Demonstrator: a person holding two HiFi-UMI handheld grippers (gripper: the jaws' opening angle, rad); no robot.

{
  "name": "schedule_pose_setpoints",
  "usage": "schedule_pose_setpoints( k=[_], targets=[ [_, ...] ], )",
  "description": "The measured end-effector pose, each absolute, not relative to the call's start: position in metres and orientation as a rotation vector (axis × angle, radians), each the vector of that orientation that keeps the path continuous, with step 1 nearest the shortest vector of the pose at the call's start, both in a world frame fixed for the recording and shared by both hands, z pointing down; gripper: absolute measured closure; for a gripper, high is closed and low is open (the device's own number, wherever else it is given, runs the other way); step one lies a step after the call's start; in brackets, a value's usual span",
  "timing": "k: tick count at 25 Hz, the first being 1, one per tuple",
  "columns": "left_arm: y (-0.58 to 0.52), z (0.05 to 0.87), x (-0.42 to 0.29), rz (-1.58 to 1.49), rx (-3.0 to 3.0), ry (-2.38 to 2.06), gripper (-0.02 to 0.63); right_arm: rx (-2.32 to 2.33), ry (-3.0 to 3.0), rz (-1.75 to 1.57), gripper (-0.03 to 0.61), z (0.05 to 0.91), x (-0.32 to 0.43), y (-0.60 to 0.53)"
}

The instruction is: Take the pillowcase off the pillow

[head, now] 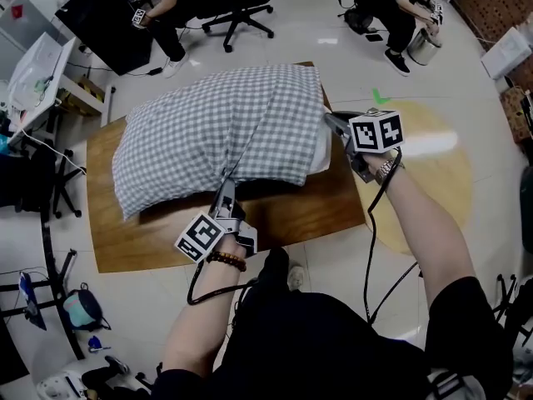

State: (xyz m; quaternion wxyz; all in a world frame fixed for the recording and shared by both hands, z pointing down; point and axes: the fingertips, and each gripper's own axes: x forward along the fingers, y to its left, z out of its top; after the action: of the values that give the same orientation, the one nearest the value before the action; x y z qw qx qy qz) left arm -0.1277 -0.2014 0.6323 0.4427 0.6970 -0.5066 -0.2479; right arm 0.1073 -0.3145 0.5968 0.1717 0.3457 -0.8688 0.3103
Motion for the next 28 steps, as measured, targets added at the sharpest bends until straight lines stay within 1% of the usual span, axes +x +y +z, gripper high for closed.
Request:
schedule_pose_setpoints(
  k=[7, 14, 20, 26, 28],
  targets=[
    [-0.183, 0.63, -0.161, -0.664, 1.697, -1.309, 0.611, 1.041, -2.444, 0.9, 0.568, 0.6, 0.121, -0.299],
    [-0.175, 0.626, -0.177, -0.666, 1.7, -1.338, 0.611, 1.119, -2.399, 0.859, 0.568, 0.608, 0.145, -0.298],
    [-0.173, 0.631, -0.178, -0.662, 1.667, -1.339, 0.611, 1.114, -2.376, 0.895, 0.568, 0.617, 0.144, -0.292],
    [-0.153, 0.642, -0.15, -0.627, 1.684, -1.307, 0.607, 1.064, -2.391, 0.87, 0.554, 0.63, 0.144, -0.266],
    [-0.148, 0.641, -0.144, -0.617, 1.693, -1.303, 0.592, 1.086, -2.395, 0.84, 0.549, 0.627, 0.148, -0.263]
  ],
)
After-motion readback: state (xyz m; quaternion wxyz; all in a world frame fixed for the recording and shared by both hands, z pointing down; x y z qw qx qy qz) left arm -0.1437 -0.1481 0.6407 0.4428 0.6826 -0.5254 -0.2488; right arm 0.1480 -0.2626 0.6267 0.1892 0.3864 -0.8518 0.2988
